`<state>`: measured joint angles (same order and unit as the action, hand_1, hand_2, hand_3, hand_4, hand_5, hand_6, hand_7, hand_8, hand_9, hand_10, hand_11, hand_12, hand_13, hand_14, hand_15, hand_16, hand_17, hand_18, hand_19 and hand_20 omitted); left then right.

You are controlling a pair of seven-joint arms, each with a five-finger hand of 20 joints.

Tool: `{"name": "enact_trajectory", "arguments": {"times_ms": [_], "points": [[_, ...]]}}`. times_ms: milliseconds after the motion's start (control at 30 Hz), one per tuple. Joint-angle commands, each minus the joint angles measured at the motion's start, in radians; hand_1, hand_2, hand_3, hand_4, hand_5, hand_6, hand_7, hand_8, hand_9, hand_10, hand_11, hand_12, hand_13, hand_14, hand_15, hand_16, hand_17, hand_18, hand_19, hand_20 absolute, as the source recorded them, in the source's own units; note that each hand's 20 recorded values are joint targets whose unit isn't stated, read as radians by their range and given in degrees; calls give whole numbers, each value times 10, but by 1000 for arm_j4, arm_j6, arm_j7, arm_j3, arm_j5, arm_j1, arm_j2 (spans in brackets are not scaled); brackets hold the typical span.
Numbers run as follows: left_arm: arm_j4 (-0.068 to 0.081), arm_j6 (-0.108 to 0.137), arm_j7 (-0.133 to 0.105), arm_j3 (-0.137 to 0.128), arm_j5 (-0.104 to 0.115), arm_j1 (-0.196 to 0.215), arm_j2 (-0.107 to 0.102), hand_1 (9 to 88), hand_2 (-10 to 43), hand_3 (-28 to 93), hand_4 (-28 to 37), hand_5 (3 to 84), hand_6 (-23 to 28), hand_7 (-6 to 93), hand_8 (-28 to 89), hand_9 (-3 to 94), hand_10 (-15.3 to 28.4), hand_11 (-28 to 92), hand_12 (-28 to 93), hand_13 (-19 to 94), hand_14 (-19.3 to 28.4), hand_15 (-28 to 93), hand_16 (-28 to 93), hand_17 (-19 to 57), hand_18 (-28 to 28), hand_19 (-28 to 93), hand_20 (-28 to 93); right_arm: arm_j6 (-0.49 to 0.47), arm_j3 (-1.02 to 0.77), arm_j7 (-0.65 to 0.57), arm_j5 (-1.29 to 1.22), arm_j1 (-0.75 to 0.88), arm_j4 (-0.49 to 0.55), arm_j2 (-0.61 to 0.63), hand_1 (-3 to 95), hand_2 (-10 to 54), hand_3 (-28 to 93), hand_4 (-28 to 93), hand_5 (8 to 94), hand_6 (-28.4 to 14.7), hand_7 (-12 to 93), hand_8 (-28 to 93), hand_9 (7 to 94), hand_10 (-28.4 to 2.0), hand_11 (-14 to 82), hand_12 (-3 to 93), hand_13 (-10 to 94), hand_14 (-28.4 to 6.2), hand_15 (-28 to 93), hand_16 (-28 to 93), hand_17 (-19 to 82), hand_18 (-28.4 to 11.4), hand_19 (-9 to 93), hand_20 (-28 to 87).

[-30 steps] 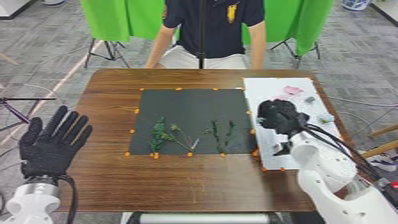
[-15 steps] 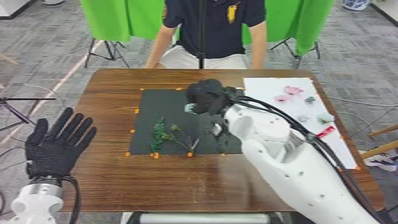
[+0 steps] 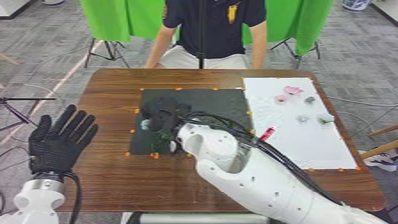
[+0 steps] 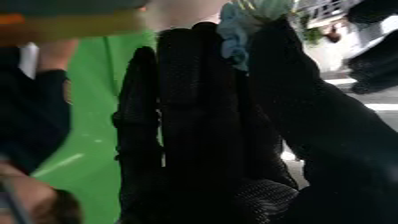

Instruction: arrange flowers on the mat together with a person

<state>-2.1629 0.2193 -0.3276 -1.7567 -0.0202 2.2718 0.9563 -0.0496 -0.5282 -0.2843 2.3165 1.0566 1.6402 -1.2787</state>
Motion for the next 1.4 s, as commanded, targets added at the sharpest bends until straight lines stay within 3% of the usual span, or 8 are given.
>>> {"name": "enact_trajectory", "arguments": {"times_ms": [33,267,700,767,1033,1133,1233,1400], "points": [[0,-12,-11,15,-1,-3,-24,250,179,689,-283,440,80,118,-97,382,154,186,86,290,162,316,-62,-54,140,326,136,-37,29,-47,-26,-38,-47,-84,533,-95,723,-283,579,3,341,-151,677,-95,210,301,588,-49,492,436,305,-171,705,327],[11,-18,-15,31,0,-24,-26,250,179,689,-283,440,81,118,-97,381,155,187,86,290,162,317,-61,-56,141,328,137,-60,1,-14,26,-12,-107,-132,527,-95,731,-283,557,-5,339,-165,657,-106,239,270,582,-55,510,427,306,-174,714,320],[8,-24,-7,19,1,-11,-6,249,180,688,-283,440,80,118,-97,381,155,187,86,292,164,321,-61,-57,142,330,139,-64,-17,-79,-33,18,-48,-100,504,-95,757,-283,516,-29,287,-155,605,-128,265,199,553,-75,547,386,298,-178,730,296],[2,-21,3,11,0,4,15,250,179,688,-283,440,80,118,-97,381,155,187,85,292,164,321,-62,-57,142,330,139,-100,-75,-76,-83,57,18,-82,488,-95,773,-283,506,-34,268,-152,592,-131,245,189,548,-84,551,370,297,-180,732,292],[-11,-14,11,-21,4,52,48,250,179,688,-283,440,80,117,-97,381,155,185,85,291,164,317,-62,-55,142,327,136,-75,-322,18,-266,229,291,75,429,-95,818,-283,449,-53,228,-134,494,-149,172,169,483,-122,540,208,262,-173,687,217],[-16,-8,12,-27,4,60,54,250,178,689,-283,440,80,118,-97,379,155,186,85,291,163,315,-62,-54,141,327,135,-168,-487,-3,-446,327,366,100,382,-95,822,-282,433,-62,213,-128,472,-157,157,169,457,-126,508,183,238,-168,648,179],[-18,9,46,-35,0,43,53,251,178,689,-283,440,80,118,-97,380,156,186,85,291,163,316,-61,-53,140,327,135,-336,-694,-5,-724,410,376,88,333,-38,817,-274,409,-71,188,-115,427,-167,142,170,405,-142,478,164,204,-170,613,154],[-27,-9,40,-51,-11,54,55,249,178,691,-283,442,82,118,-96,382,158,188,85,293,163,315,-63,-53,140,328,135,-316,-901,15,-967,552,389,137,238,76,775,-252,345,-80,145,-94,326,-178,80,155,315,-155,360,127,160,-171,523,101]]}}
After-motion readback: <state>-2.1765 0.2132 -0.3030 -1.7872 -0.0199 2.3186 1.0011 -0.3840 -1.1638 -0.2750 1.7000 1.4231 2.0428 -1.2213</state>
